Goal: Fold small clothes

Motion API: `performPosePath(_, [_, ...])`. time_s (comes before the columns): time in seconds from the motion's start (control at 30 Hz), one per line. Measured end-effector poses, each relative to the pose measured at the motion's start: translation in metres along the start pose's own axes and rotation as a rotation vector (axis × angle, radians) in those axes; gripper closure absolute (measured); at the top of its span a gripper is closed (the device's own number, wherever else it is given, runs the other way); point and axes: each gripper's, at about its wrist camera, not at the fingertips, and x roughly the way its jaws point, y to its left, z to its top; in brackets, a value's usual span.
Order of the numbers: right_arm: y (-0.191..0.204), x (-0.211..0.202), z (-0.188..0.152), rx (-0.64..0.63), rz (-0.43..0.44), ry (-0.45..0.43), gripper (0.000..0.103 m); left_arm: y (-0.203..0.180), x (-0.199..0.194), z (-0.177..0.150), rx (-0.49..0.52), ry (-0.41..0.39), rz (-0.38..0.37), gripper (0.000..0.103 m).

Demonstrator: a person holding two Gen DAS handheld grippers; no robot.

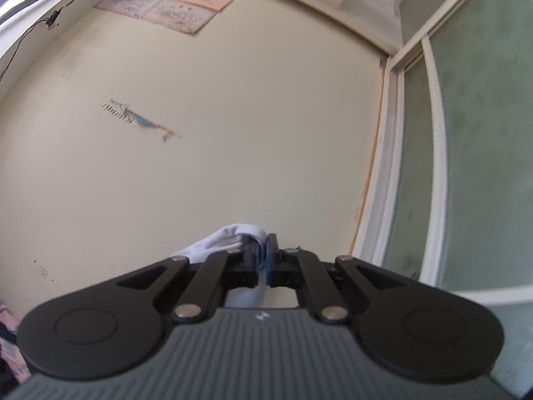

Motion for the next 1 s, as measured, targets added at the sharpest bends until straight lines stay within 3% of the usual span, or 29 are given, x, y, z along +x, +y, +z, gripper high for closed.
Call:
performPosePath(0.17, [-0.019,-0.016,0.018,-0.033,-0.050,-0.072,0.097,-0.011,0.011,0.013,-0.021,-0.036,-0.080,0.023])
performPosePath(0.27, [-0.037,-0.017,0.026,-0.020,-0.050,-0.072,0.097,-0.015,0.018,0.021,-0.025,-0.064,-0.092,0.017])
performPosePath(0.43, [-0.040,-0.021,0.027,-0.036,-0.039,-0.093,0.097,-0.012,0.031,0.022,-0.072,-0.065,-0.110,0.016])
performPosePath(0.53, [-0.038,-0.029,0.028,-0.040,-0.020,-0.113,0.097,-0.002,0.029,0.012,-0.117,-0.054,-0.131,0.005])
performPosePath(0.57, [-0.038,-0.030,0.030,-0.027,-0.011,-0.111,0.097,0.002,0.025,0.006,-0.133,-0.050,-0.155,0.000])
performPosePath(0.67, [-0.044,-0.026,0.024,0.035,0.028,-0.099,0.097,0.008,0.019,-0.010,-0.188,-0.013,-0.230,0.000])
performPosePath(0.83, [-0.046,-0.020,0.015,0.108,0.094,-0.118,0.097,-0.002,0.035,-0.043,-0.334,0.084,-0.423,0.000])
performPosePath(0.87, [-0.043,-0.022,0.018,0.105,0.099,-0.129,0.097,-0.007,0.041,-0.049,-0.349,0.108,-0.439,0.009])
performPosePath(0.9, [-0.038,-0.025,0.024,0.097,0.099,-0.137,0.097,-0.012,0.048,-0.054,-0.357,0.129,-0.446,0.046])
performPosePath(0.97, [-0.032,-0.032,0.034,0.089,0.105,-0.148,0.097,-0.010,0.056,-0.059,-0.382,0.176,-0.400,0.093])
performPosePath(1.0, [-0.029,-0.035,0.041,0.077,0.112,-0.142,0.097,0.001,0.055,-0.058,-0.412,0.174,-0.345,0.093])
